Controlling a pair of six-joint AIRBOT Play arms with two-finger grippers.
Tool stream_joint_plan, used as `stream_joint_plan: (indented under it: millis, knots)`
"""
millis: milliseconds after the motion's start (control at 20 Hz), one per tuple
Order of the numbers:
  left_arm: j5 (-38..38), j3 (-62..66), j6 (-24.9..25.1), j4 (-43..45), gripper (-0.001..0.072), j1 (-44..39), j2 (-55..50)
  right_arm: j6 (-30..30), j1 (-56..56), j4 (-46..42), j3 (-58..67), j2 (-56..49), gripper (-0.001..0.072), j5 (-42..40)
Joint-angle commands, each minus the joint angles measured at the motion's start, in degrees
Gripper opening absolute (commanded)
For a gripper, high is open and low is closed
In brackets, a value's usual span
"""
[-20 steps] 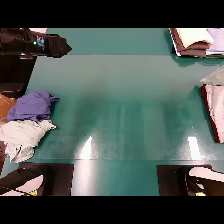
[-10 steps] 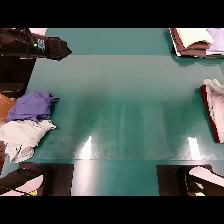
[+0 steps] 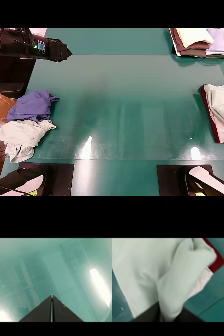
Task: Fold the shirts.
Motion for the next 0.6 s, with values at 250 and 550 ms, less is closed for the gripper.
stream_joint_plan:
  millis: [250, 550]
  knots:
    - [-0.13, 0.0, 0.35, -0.04, 0.0024, 0.0, 0.0, 1.6, 2.82, 5.07, 4.22, 0.44, 0.06, 0.5]
    - [2.82, 0.0, 0.33, -0.07, 0.0024, 0.0, 0.0, 1.6, 25.59, 27.87, 13.11, 0.42, 0.0591, -1.25]
